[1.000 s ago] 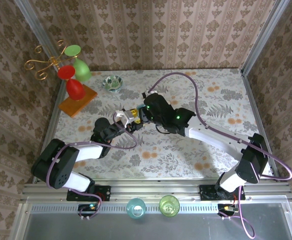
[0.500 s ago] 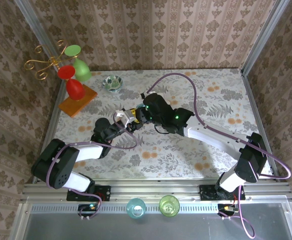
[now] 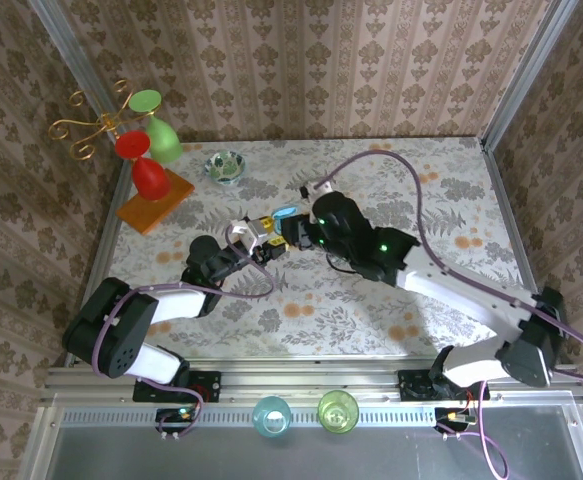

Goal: Insert wireless bluetooth earbuds into charging case

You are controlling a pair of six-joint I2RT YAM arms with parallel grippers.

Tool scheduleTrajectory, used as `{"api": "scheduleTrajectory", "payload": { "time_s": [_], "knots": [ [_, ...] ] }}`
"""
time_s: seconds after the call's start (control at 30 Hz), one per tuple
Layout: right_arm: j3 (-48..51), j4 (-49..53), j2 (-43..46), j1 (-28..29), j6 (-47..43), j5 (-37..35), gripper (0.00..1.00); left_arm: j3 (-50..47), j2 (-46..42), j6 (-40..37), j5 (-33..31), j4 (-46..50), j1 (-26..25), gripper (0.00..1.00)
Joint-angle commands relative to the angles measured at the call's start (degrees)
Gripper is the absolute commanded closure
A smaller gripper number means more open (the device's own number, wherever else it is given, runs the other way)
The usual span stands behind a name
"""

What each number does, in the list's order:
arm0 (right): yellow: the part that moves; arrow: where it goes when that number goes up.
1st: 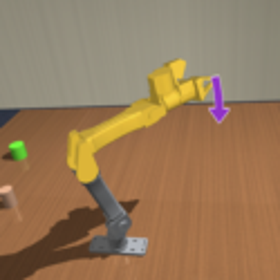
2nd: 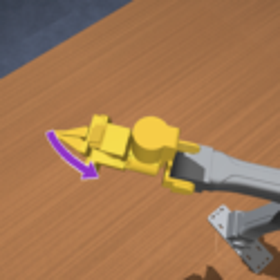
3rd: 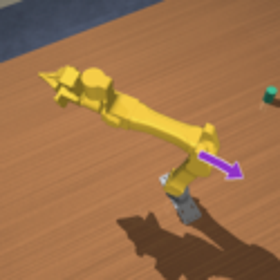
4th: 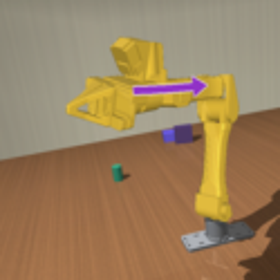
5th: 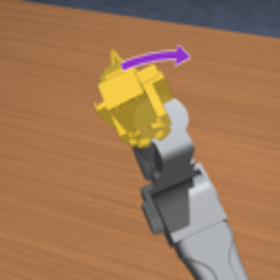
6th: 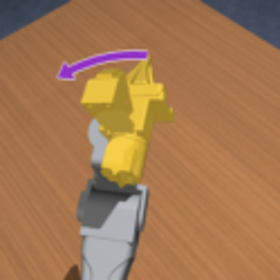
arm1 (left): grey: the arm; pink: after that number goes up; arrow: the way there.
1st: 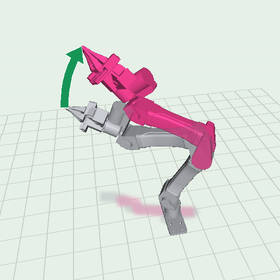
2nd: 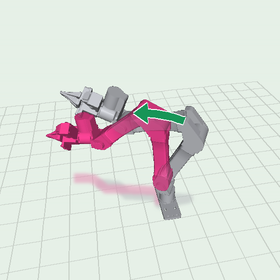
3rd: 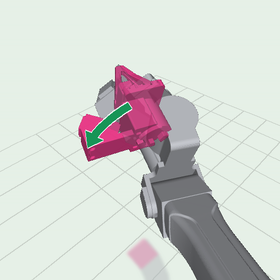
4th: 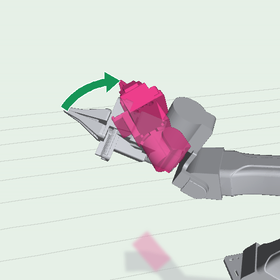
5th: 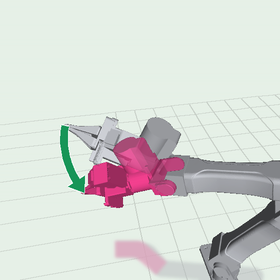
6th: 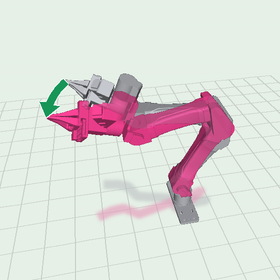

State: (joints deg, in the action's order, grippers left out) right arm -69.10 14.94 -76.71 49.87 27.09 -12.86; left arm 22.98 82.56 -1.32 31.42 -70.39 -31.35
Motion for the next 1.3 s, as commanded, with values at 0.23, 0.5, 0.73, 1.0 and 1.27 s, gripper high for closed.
{"api": "scheduleTrajectory", "payload": {
  "time_s": [0.23, 0.5, 0.73, 1.0, 1.27],
  "knots": [
    [16.27, -5.48, 8.02, -17.46, 3.75, 12.51, 0.48, -4.23, -7.23, -0.44, 0.85, -2.01, 2.17, 0.69],
    [18.21, -4.30, -3.48, -25.23, 0.31, 28.18, 0.48, -4.62, -11.31, -0.35, 2.23, 1.10, 2.17, 0.69],
    [17.80, -9.34, -14.71, -27.77, 0.93, 32.63, 0.50, -4.35, -13.52, -0.66, 2.64, 4.07, 2.17, 0.69],
    [17.88, -12.77, -21.74, -29.03, 1.34, 35.47, 0.54, -3.74, -13.44, -0.87, 2.83, 4.92, 2.09, 0.69],
    [19.00, -14.28, -24.66, -29.12, 1.72, 38.08, 0.57, -3.21, -12.52, -0.86, 3.00, 4.65, 2.00, 0.69]
  ]
}}
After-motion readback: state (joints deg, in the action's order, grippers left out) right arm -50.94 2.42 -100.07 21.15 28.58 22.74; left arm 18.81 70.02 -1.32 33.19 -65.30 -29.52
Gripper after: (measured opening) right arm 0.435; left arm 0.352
